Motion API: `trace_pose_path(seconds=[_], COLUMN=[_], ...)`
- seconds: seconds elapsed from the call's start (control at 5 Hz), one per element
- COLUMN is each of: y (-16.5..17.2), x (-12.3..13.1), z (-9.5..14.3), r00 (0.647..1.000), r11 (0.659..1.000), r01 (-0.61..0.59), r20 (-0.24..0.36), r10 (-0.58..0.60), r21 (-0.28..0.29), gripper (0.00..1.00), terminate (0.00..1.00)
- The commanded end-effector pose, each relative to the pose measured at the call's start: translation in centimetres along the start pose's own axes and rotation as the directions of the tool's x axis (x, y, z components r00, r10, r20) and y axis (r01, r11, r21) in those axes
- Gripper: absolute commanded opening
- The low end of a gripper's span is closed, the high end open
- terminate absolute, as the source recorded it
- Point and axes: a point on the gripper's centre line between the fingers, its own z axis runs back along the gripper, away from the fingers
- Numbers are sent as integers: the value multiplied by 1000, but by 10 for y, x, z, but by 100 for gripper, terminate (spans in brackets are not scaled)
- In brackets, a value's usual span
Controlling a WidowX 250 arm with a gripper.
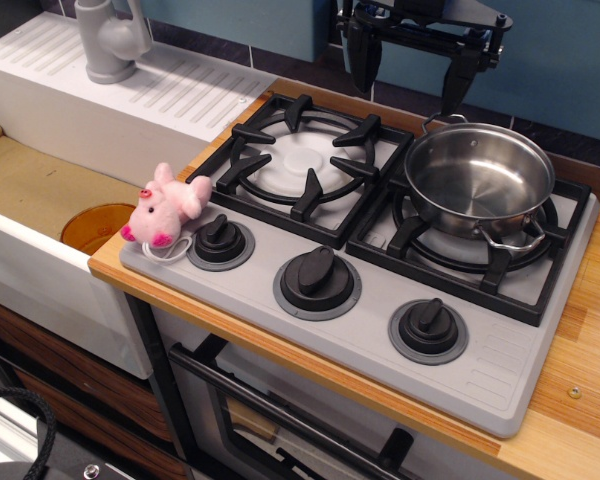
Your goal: Put pan on stove and put stuffedpig in pan
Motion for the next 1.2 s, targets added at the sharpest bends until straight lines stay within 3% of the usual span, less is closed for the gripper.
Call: trace_pose_path(seconds=[0.0, 0.8, 1.0], y=[0, -5, -5], x=[0, 4, 11], z=[0, -72, -80], r00=[1000, 989, 991], r11=[1000, 998, 997], r01=[0, 53, 64], r20=[0, 144, 123], r10=[0, -47, -59], r21=[0, -41, -40], gripper=[100, 100, 0], terminate=[0, 0, 0])
